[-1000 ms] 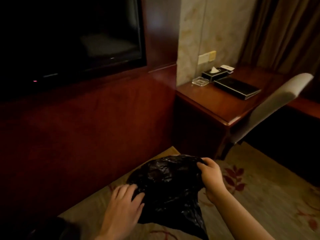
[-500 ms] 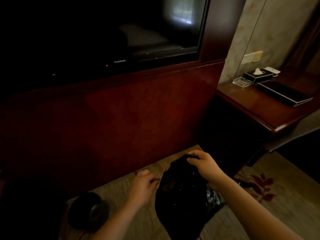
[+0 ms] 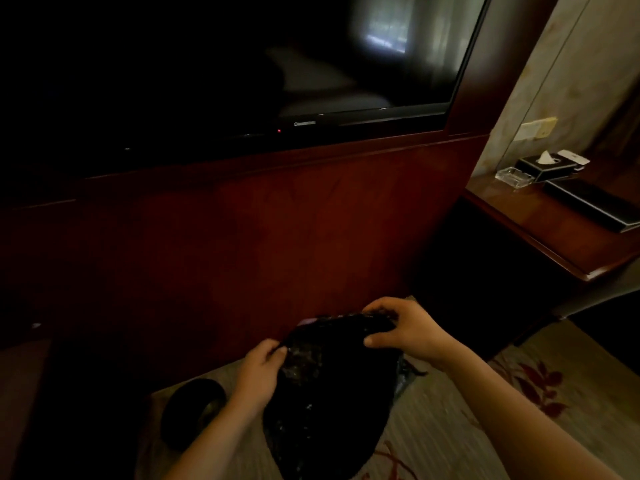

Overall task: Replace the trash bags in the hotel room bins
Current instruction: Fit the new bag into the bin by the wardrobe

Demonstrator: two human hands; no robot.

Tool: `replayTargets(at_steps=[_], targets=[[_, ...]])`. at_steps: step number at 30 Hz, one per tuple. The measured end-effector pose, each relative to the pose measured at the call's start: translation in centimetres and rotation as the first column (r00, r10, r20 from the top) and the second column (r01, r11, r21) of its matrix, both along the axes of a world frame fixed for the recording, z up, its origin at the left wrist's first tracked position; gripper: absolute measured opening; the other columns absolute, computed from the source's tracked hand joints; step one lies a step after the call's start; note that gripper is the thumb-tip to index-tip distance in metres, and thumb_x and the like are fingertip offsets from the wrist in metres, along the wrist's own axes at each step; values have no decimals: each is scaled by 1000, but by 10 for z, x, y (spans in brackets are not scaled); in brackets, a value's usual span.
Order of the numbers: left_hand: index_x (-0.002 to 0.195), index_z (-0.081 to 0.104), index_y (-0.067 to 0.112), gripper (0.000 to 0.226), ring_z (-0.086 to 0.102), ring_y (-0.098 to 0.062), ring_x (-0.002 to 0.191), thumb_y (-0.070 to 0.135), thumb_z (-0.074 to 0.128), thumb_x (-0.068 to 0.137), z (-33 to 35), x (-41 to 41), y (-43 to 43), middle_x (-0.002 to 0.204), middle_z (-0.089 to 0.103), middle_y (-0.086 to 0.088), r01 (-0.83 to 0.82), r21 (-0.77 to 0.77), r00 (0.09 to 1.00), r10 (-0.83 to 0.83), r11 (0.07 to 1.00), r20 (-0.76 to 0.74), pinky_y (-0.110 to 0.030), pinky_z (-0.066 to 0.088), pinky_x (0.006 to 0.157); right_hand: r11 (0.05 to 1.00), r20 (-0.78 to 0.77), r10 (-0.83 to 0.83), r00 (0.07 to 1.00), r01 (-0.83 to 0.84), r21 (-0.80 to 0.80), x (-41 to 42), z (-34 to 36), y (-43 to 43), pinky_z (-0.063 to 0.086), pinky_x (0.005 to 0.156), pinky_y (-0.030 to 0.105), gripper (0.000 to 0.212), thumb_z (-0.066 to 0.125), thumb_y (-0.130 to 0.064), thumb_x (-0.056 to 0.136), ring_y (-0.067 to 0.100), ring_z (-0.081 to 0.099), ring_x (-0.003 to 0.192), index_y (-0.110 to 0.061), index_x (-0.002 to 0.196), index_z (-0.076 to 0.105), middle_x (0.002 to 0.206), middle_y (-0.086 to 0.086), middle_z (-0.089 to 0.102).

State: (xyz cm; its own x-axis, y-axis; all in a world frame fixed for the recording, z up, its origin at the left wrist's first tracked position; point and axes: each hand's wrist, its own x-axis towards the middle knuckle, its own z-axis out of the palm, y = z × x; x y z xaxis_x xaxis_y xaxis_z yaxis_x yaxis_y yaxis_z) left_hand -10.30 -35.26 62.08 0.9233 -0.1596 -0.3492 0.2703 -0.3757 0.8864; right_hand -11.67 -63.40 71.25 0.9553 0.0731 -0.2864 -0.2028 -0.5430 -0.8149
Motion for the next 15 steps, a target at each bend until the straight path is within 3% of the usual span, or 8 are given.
replayTargets(at_steps=[2, 5, 9, 12, 15], targets=[[103, 63, 18, 21, 64, -19, 93, 31, 47, 102, 7, 4, 17, 101, 66, -2, -29, 23, 1000, 29, 999, 7, -40, 50, 82, 973, 79, 98, 992, -79, -216, 5, -8, 8, 52, 72, 16, 33, 82, -23, 80, -3, 64, 88, -39, 103, 64, 100, -21, 65], [103, 60, 24, 19, 64, -14, 90, 36, 45, 102, 13, 5, 39, 99, 65, 2, -29, 100, 996, 21, 995, 89, -38, 51, 79, 871, 267, 153, 952, -3, -490, 11, -29, 19, 48, 79, 21, 30, 76, -22, 85, 2, 55, 90, -35, 109, 63, 101, -17, 56], [96, 60, 28, 17, 64, -24, 74, 38, 47, 100, 24, 4, 58, 86, 65, -9, -55, 196, 984, 20, 979, 177, -39, 48, 67, 734, 341, 154, 927, 123, -668, 28, -44, 25, 52, 61, 25, 24, 65, -9, 88, 9, 55, 72, -30, 98, 61, 89, -11, 52], [95, 60, 26, 18, 63, -29, 78, 35, 47, 101, 26, 3, 64, 88, 65, -12, -158, 176, 972, 121, 972, 203, -41, 48, 69, 780, 259, 29, 966, 140, -610, 43, -50, 30, 46, 45, 25, 18, 60, -17, 93, 9, 58, 58, -25, 109, 61, 85, -8, 62], [98, 59, 19, 20, 60, -27, 78, 34, 45, 102, 25, -3, 60, 88, 61, -10, -356, 140, 922, 322, 924, 216, -45, 47, 72, 954, 35, -130, 991, 135, -268, 55, -59, 42, 54, 52, 38, 19, 60, -29, 95, 19, 68, 61, -23, 113, 56, 84, -4, 68]])
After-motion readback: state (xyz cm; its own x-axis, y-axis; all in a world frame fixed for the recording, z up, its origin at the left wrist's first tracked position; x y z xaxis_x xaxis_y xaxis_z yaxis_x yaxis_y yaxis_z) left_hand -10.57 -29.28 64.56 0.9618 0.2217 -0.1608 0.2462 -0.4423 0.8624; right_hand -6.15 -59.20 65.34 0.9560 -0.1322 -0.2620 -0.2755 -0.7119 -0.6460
